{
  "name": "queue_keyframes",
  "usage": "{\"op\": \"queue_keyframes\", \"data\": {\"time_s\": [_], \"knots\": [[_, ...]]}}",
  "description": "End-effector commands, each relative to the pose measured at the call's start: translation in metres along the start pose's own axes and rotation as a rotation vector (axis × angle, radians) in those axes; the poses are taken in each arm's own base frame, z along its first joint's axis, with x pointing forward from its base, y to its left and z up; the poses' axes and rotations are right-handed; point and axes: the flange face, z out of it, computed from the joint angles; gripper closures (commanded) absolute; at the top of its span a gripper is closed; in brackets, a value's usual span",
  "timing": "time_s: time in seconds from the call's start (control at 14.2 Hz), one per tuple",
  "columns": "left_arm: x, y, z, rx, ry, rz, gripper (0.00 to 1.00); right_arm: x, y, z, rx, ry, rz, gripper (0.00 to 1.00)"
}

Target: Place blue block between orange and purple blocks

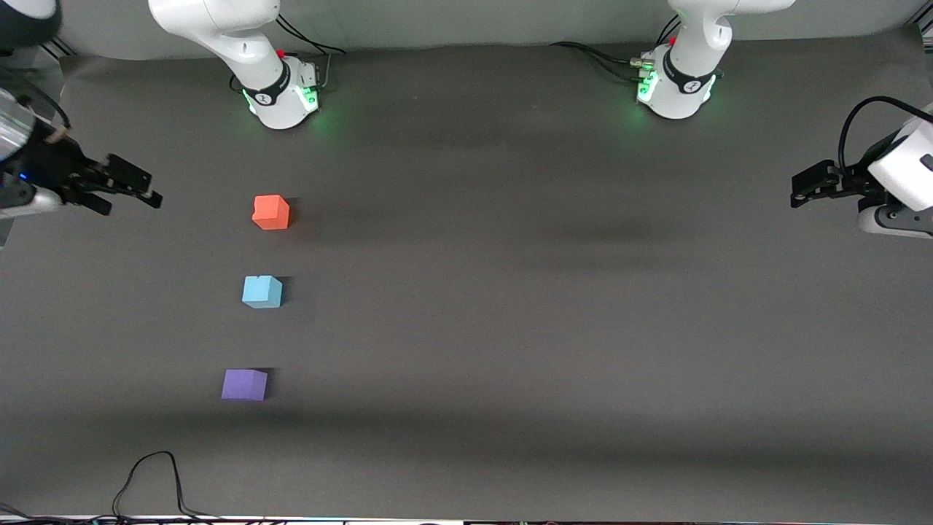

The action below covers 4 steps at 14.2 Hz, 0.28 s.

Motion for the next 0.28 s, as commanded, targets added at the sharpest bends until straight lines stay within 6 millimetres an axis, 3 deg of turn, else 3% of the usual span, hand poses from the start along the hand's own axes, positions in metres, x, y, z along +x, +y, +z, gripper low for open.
{"op": "queue_keyframes", "data": {"time_s": [0.0, 0.21], "knots": [[-0.0012, -0.0012, -0.0022, 0.015, 0.01, 0.018, 0.0, 0.0036, 0.0018, -0.0019, -0.03, -0.01, -0.019, 0.0], [-0.0011, -0.0012, -0.0016, 0.015, 0.01, 0.016, 0.0, 0.0067, 0.0034, 0.0056, -0.092, -0.028, -0.034, 0.0]]}}
